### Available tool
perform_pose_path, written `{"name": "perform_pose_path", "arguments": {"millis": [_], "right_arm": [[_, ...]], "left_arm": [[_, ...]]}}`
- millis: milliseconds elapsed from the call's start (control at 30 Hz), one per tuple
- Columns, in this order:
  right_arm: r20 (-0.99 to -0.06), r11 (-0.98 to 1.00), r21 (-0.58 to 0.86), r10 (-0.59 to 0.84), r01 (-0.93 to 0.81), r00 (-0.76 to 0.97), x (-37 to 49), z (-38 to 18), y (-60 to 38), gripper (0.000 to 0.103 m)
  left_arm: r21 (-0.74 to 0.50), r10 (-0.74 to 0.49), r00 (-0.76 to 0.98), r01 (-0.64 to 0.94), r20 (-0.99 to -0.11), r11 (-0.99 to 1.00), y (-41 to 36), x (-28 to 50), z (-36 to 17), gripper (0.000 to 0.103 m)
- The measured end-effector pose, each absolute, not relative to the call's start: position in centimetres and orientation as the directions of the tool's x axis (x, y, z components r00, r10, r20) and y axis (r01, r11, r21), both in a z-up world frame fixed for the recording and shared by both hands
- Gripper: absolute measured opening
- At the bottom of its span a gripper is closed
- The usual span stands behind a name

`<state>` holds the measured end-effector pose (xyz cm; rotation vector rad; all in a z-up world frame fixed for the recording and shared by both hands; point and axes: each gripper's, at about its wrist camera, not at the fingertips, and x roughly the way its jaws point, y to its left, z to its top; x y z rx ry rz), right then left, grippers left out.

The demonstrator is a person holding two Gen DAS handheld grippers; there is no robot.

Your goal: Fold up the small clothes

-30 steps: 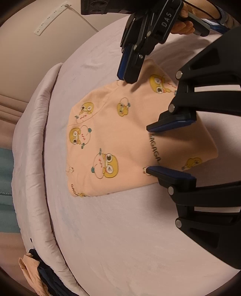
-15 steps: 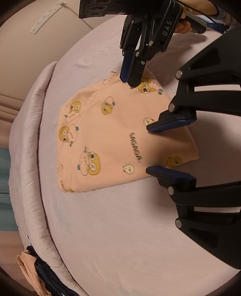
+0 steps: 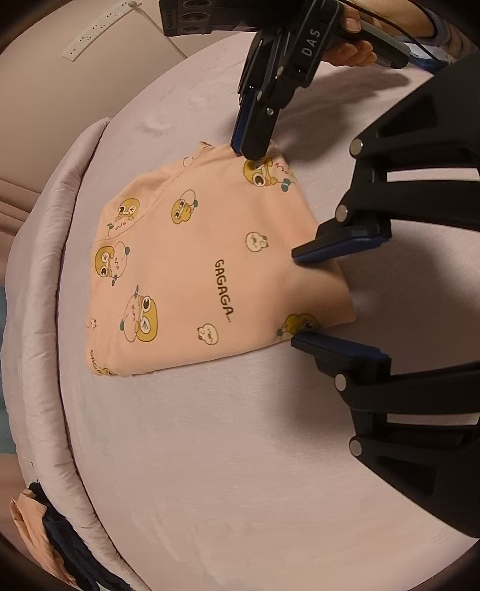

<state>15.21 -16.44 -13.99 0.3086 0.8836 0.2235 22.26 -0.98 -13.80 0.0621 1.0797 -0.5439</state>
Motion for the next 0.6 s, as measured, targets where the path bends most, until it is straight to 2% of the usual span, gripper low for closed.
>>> {"name": "perform_pose_path", "arguments": {"millis": [167,267,333,433,600], "right_arm": [[-0.706,0.921,0.385,0.333,-0.055,0.625,14.4,-13.6,-17.0,0.032],[-0.703,0.919,0.39,0.331,-0.048,0.63,14.2,-13.4,-17.2,0.035],[-0.7,0.913,0.406,0.335,-0.035,0.63,14.2,-13.4,-17.6,0.047],[-0.691,0.889,0.459,0.356,0.001,0.629,14.3,-13.9,-18.6,0.059],[-0.689,0.843,0.535,0.396,0.057,0.607,14.7,-15.2,-19.6,0.063]], "left_arm": [[-0.245,-0.411,0.344,0.434,-0.845,0.867,-0.6,22.0,-13.6,0.042],[-0.285,-0.436,0.332,0.416,-0.836,0.864,-0.1,21.9,-13.4,0.05],[-0.319,-0.458,0.325,0.4,-0.827,0.859,0.3,21.9,-13.2,0.059],[-0.36,-0.483,0.32,0.373,-0.815,0.855,0.9,22.2,-13.0,0.069],[-0.455,-0.54,0.283,0.316,-0.792,0.833,2.0,22.9,-13.5,0.072]]}}
